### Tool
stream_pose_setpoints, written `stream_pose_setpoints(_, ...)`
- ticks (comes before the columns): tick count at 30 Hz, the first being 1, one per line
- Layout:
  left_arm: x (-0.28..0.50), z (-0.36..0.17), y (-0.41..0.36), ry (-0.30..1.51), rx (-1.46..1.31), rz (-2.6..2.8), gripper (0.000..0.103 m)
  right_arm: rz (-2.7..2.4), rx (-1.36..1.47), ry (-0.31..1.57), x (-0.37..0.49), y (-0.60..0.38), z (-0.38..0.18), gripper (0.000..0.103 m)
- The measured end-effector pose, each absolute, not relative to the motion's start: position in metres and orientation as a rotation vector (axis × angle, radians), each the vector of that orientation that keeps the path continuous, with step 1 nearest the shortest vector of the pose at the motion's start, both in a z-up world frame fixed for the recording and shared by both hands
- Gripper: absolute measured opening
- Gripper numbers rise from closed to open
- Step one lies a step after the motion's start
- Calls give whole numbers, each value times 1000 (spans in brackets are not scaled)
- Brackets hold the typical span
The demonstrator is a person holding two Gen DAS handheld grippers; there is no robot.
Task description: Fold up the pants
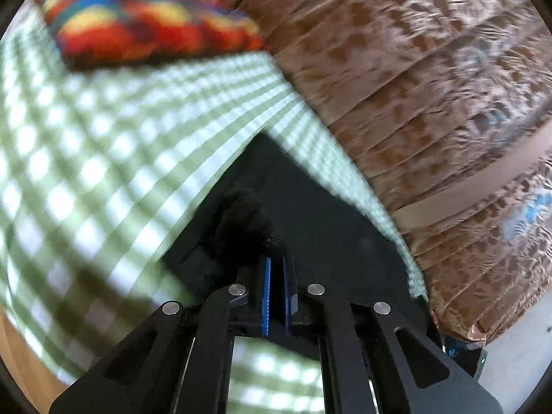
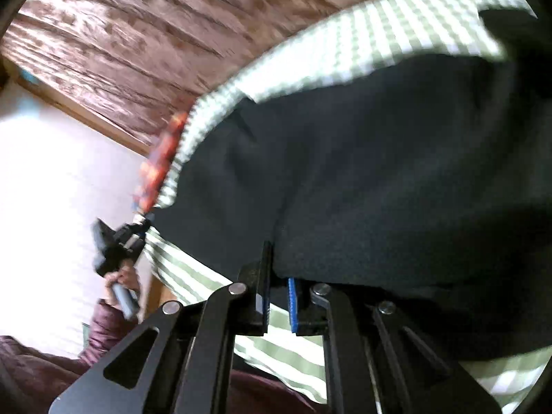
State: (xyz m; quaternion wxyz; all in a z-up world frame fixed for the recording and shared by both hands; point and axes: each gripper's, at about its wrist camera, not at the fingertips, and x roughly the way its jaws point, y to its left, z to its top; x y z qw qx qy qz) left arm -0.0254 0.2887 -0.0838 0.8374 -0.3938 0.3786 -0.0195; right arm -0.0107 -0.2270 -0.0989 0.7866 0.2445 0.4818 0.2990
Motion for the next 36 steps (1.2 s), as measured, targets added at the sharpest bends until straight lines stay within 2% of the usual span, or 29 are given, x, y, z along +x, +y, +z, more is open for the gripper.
stream_pose_setpoints(4,-36,-98,294,799,-917,-50,5,621,592,1069,-5,-229,-120,6)
stream_pose_setpoints(5,-38,-97,295,797,-936,-55,9,620,581,1067,-5,-228,-120,6)
stream_pose_setpoints(8,-44,-96,306,756,-1015,-36,51,615,579,1070,-3,-226,-119,6)
stream_pose_setpoints(11,-45,-94,315,720,-1069,-27,51,614,591,1067,-3,-227,-122,6)
stream_pose_setpoints(12,-44,-92,316,725,-1056,-14,46,613,590,1067,-3,-228,-122,6)
stream_pose_setpoints(13,-42,-91,316,740,-1032,-1,36,613,591,1068,-4,-229,-122,6)
stream_pose_setpoints(14,-39,-89,314,762,-995,14,17,615,589,1069,-6,-230,-121,6)
stream_pose_setpoints(16,-37,-86,310,794,-926,53,7,617,579,1068,-7,-231,-121,6)
stream_pose_setpoints(19,-41,-83,306,829,-846,97,7,618,573,1068,-8,-231,-123,6)
stream_pose_setpoints(22,-38,-94,307,886,-820,145,14,637,599,1075,-6,-234,-125,8)
stream_pose_setpoints(23,-37,-88,306,877,-801,163,26,644,604,1075,-6,-235,-125,9)
stream_pose_setpoints(24,-37,-82,304,868,-766,198,52,652,610,1075,-6,-236,-124,10)
stream_pose_setpoints(25,-38,-75,301,858,-720,256,62,659,617,1076,-7,-238,-125,12)
stream_pose_setpoints(26,-39,-66,298,835,-666,323,64,671,629,1081,-8,-241,-125,16)
stream_pose_setpoints(27,-38,-59,296,820,-628,348,64,679,634,1083,-9,-243,-123,19)
stream_pose_setpoints(29,-38,-43,288,778,-569,373,64,699,620,1077,-15,-250,-116,39)
stream_pose_setpoints(31,-36,-30,272,736,-523,302,64,699,587,1071,-23,-258,-108,49)
stream_pose_setpoints(32,-33,-27,262,730,-509,259,64,687,564,1064,-28,-266,-102,53)
stream_pose_setpoints(34,-25,-26,235,741,-470,144,64,627,537,1024,-36,-292,-87,53)
stream_pose_setpoints(36,-9,-32,193,797,-425,-25,64,538,534,974,-34,-316,-71,63)
